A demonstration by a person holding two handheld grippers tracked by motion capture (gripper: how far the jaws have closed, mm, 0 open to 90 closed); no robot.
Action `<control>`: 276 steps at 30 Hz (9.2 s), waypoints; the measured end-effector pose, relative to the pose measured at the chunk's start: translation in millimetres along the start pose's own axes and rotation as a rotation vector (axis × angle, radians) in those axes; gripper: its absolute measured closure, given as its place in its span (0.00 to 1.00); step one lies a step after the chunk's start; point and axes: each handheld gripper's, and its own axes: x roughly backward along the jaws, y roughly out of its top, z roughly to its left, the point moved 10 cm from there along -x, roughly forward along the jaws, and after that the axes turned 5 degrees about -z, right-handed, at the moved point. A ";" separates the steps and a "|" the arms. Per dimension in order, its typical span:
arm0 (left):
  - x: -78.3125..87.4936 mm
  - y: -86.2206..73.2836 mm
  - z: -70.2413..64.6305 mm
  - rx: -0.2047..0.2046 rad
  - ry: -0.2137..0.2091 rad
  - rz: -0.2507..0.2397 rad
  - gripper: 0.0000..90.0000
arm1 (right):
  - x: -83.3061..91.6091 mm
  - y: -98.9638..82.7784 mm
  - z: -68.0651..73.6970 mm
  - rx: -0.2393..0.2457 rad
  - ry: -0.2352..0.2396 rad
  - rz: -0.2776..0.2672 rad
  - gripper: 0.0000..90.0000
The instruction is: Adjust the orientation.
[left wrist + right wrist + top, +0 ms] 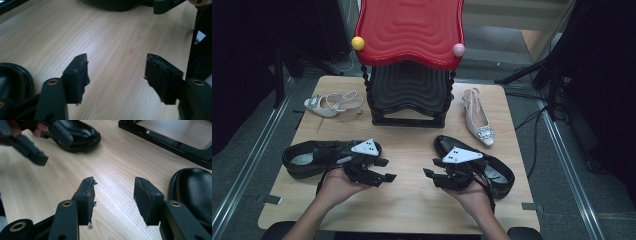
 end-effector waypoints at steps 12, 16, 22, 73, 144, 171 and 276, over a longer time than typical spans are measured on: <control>14.2 -6.9 12.9 -0.008 0.059 0.044 0.45 | -1.9 -7.3 -2.9 0.004 0.010 0.053 0.69; 24.4 -7.4 13.5 0.030 0.051 0.057 0.49 | 0.2 -7.8 -3.7 -0.022 0.014 0.055 0.74; 43.8 -11.6 24.3 0.006 0.099 0.073 0.50 | -0.5 -8.0 -1.9 -0.032 0.024 0.059 0.70; 155.0 -67.4 101.7 0.180 0.356 0.141 0.47 | -13.3 -10.5 -2.4 -0.006 0.063 0.083 0.66; 2.7 19.0 28.8 0.218 0.051 0.069 0.90 | -5.1 -18.0 2.2 -0.030 0.029 0.068 0.63; 28.5 13.5 24.6 0.207 0.009 0.115 0.51 | -4.4 -13.1 3.8 -0.023 0.021 0.061 0.63; 8.1 -19.0 36.7 0.267 -0.042 0.067 1.00 | -81.6 21.6 -3.3 -0.227 0.027 0.133 1.00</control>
